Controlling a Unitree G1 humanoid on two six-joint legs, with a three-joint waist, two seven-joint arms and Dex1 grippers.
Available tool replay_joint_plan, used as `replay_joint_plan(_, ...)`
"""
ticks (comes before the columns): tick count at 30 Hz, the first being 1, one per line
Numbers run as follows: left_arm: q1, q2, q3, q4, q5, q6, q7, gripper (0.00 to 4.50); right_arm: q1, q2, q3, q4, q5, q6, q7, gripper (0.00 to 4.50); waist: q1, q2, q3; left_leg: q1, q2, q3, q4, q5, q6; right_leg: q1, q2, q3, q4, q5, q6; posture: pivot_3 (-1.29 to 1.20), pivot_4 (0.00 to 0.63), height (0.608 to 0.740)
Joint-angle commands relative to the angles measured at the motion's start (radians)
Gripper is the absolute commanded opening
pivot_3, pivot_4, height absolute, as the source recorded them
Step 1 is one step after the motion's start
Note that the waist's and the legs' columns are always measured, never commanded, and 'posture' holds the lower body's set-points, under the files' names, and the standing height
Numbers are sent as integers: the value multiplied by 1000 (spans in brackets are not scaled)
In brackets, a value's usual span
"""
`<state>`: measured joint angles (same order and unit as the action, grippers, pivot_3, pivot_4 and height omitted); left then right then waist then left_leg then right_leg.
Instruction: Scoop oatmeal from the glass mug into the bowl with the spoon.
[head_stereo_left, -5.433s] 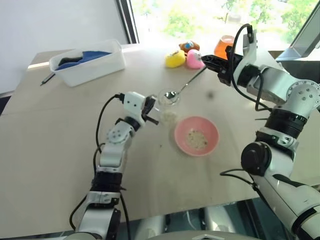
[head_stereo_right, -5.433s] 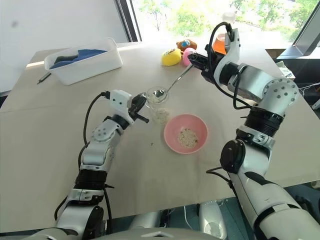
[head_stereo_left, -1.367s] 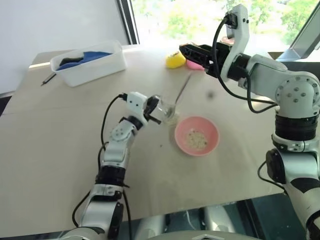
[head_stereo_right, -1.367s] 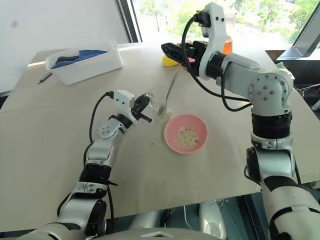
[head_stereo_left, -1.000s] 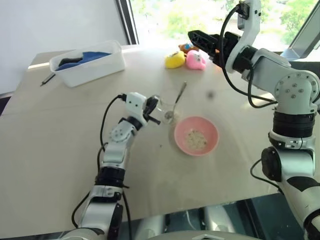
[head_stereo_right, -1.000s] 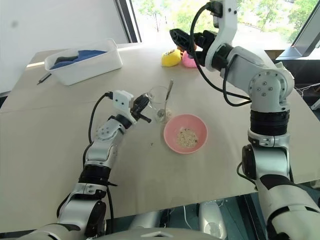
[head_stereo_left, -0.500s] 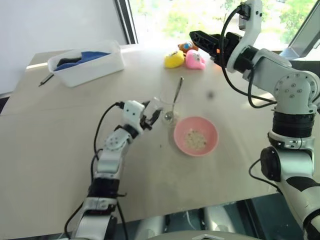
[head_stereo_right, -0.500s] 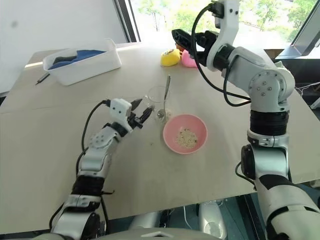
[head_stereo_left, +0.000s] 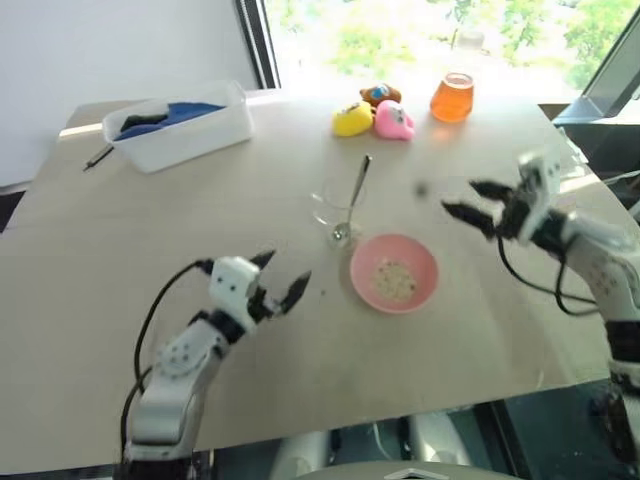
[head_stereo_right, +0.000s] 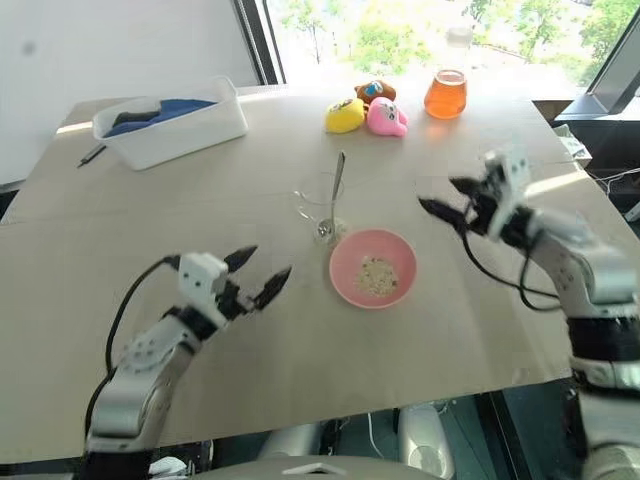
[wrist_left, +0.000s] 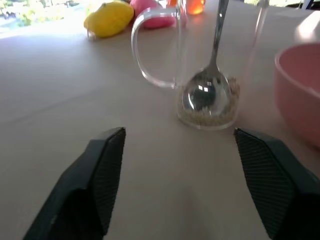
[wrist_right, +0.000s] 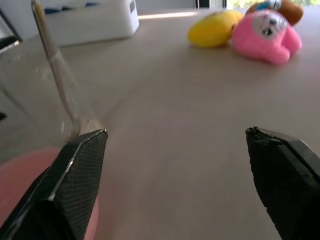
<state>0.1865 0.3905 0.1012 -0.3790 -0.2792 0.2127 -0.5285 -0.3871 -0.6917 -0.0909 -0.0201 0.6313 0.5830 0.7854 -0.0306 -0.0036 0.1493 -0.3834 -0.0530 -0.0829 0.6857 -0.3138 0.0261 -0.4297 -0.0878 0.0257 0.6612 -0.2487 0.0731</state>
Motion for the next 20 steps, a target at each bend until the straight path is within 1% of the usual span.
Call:
replay_joint_plan(1,48,11,40,-66,-6,-47,-1,4464,81,-35,-35,-20,-33,-128,131,4500,3,0,0,0,0,0,0,0,0,0,0,0,1,0,0,0,150,740)
replay_joint_plan(5,152,8,64,-59,-9,-67,-2,4464,173,-32,-82,101,-109,-323,193,4500,4,0,0,8,1,1,0,-1,1,8,1,0,0,0,0,0,150,740)
replay_joint_plan(10,251,24,64,-69,11,-89,-20,4464,253,-20,-138,176,-86,-379,276,4500,15,1,1,11,1,1,0,-1,2,11,0,1,-2,0,0,0,150,740)
replay_joint_plan(14,261,31,58,-63,38,-106,-13,4464,352,-44,-136,166,-113,-375,317,4500,26,1,1,18,1,0,-2,-4,5,19,0,0,-4,0,0,0,150,740)
replay_joint_plan(20,240,37,45,-40,54,-137,-24,4464,432,-3,-176,109,-88,-424,325,4500,26,1,1,20,2,1,-2,-4,6,21,0,0,-4,0,0,0,150,740)
